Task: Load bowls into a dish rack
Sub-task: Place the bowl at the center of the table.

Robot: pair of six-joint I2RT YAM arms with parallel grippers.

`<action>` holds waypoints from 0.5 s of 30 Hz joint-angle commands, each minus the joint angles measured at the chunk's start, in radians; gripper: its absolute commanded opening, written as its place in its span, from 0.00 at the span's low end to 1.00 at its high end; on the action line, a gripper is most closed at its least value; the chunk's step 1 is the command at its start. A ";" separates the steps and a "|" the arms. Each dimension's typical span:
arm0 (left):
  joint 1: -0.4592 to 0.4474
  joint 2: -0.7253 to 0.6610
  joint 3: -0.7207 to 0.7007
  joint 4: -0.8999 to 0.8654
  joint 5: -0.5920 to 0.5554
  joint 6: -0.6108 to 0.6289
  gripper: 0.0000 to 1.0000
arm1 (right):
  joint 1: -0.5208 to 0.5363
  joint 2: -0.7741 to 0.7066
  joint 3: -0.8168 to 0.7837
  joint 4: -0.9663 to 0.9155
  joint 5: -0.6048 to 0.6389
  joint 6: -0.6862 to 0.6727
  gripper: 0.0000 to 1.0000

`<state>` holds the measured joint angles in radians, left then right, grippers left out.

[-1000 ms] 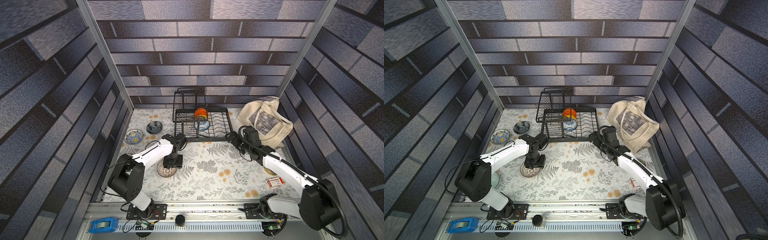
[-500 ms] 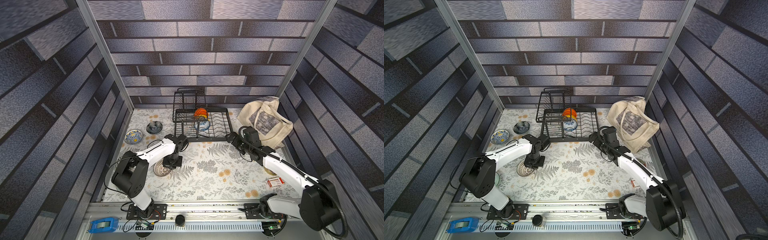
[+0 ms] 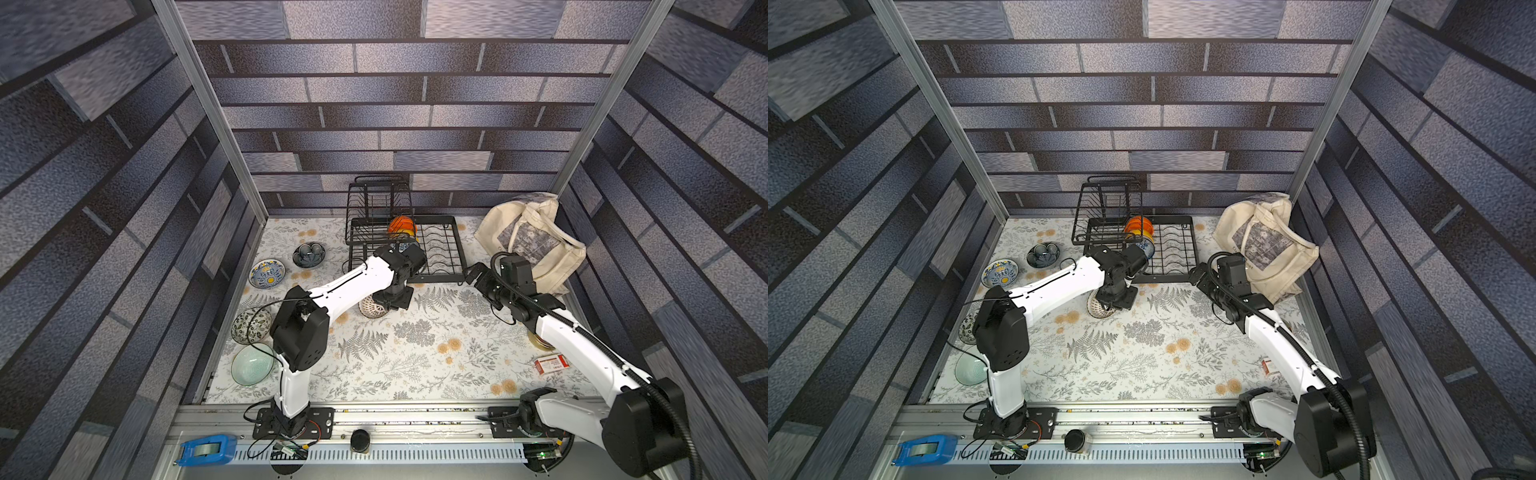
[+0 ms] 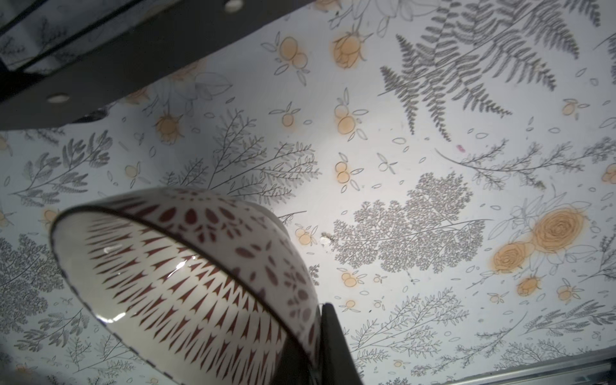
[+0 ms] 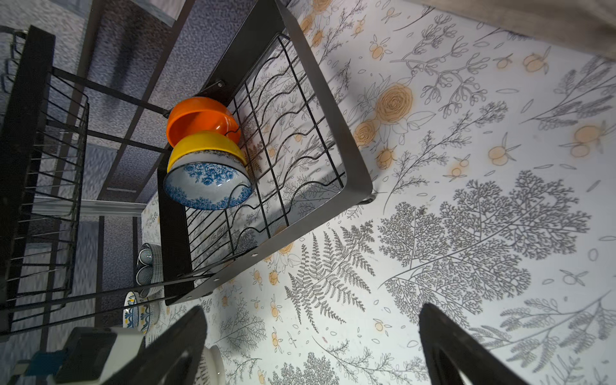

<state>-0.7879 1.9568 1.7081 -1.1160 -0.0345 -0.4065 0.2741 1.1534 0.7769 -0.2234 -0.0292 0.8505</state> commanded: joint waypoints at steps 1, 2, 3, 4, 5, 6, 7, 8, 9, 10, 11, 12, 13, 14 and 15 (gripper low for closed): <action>-0.041 0.066 0.118 -0.106 0.000 0.026 0.00 | -0.034 -0.039 -0.011 -0.053 -0.022 -0.014 1.00; -0.050 0.089 0.155 -0.121 0.023 0.021 0.00 | -0.043 -0.045 -0.012 -0.062 -0.027 -0.015 1.00; -0.061 0.110 0.192 -0.134 0.056 0.014 0.00 | -0.052 -0.048 -0.013 -0.068 -0.028 -0.016 1.00; -0.071 0.128 0.219 -0.138 0.081 0.006 0.00 | -0.058 -0.052 -0.015 -0.072 -0.031 -0.018 1.00; -0.086 0.147 0.249 -0.142 0.107 0.002 0.00 | -0.065 -0.053 -0.017 -0.074 -0.036 -0.018 1.00; -0.102 0.173 0.284 -0.155 0.124 0.001 0.00 | -0.070 -0.054 -0.018 -0.076 -0.041 -0.017 1.00; -0.116 0.198 0.317 -0.175 0.125 -0.001 0.00 | -0.078 -0.054 -0.020 -0.076 -0.047 -0.014 1.00; -0.128 0.227 0.351 -0.198 0.120 -0.003 0.00 | -0.085 -0.054 -0.022 -0.074 -0.055 -0.013 1.00; -0.143 0.253 0.384 -0.218 0.118 -0.002 0.00 | -0.089 -0.057 -0.023 -0.076 -0.060 -0.012 1.00; -0.151 0.269 0.404 -0.229 0.114 -0.002 0.00 | -0.095 -0.058 -0.025 -0.077 -0.063 -0.010 1.00; -0.162 0.284 0.419 -0.237 0.105 -0.005 0.00 | -0.100 -0.063 -0.029 -0.077 -0.066 -0.010 1.00; -0.168 0.293 0.428 -0.241 0.094 -0.009 0.00 | -0.107 -0.067 -0.032 -0.076 -0.071 -0.008 1.00; -0.172 0.303 0.434 -0.241 0.092 -0.014 0.01 | -0.111 -0.070 -0.037 -0.076 -0.075 -0.008 1.00; -0.178 0.308 0.437 -0.239 0.102 -0.018 0.01 | -0.114 -0.076 -0.041 -0.077 -0.077 -0.008 1.00; -0.185 0.314 0.438 -0.236 0.106 -0.022 0.03 | -0.119 -0.078 -0.044 -0.077 -0.081 -0.010 1.00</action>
<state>-0.9638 2.2612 2.1136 -1.2774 0.0692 -0.4038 0.1684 1.0985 0.7521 -0.2714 -0.0887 0.8513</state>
